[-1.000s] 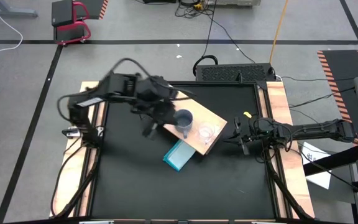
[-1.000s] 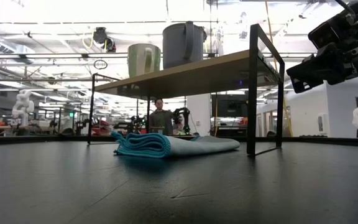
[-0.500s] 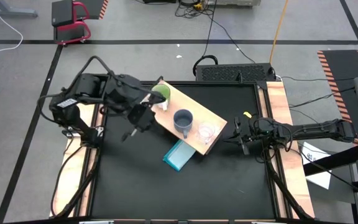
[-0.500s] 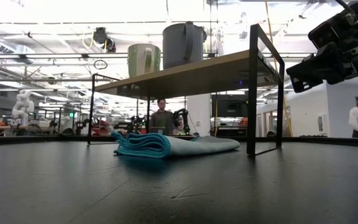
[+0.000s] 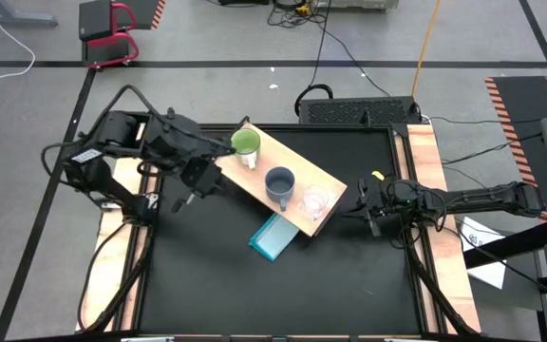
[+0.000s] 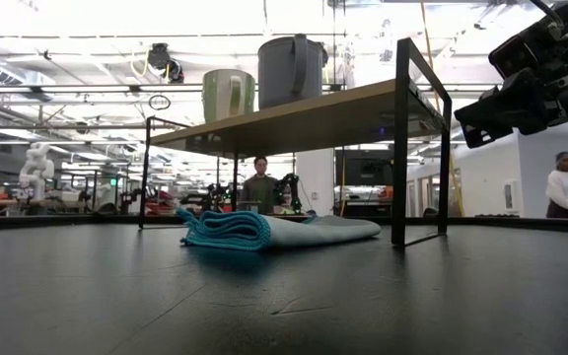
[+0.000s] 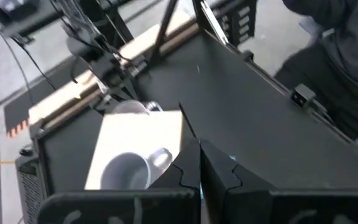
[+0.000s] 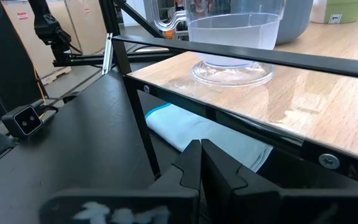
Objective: Stack small to large cups/mugs on shelf
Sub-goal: Return to Home Position
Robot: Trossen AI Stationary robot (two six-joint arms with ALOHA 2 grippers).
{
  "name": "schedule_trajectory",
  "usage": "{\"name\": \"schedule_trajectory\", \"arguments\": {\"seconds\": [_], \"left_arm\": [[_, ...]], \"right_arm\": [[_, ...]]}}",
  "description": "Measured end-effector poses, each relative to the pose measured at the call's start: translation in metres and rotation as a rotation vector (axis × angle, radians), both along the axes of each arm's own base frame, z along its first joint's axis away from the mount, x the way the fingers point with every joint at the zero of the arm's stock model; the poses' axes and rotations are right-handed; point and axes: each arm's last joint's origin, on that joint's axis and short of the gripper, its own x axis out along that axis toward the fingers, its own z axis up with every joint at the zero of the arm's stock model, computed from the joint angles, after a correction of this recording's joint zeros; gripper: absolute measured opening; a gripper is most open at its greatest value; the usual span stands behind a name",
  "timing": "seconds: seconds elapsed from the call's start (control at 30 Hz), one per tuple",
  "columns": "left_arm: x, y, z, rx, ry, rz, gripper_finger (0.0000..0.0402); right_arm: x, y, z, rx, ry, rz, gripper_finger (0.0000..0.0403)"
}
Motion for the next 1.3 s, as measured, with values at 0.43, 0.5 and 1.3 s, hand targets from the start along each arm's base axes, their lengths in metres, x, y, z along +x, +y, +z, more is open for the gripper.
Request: {"name": "schedule_trajectory", "arguments": {"seconds": [0.43,0.5,1.3], "left_arm": [[-0.038,0.008,-0.055,-0.018,-0.237,0.109,0.0],[-0.044,0.009,-0.07,-0.042,-0.291,0.123,0.0],[-0.1,0.003,-0.258,-0.173,-0.526,0.02,0.0]], "right_arm": [[0.0,0.0,0.0,-0.004,-0.002,0.001,0.0],[0.0,0.0,0.0,-0.004,-0.004,0.001,0.0],[0.0,0.003,0.005,0.014,-0.049,0.105,0.0]]}}
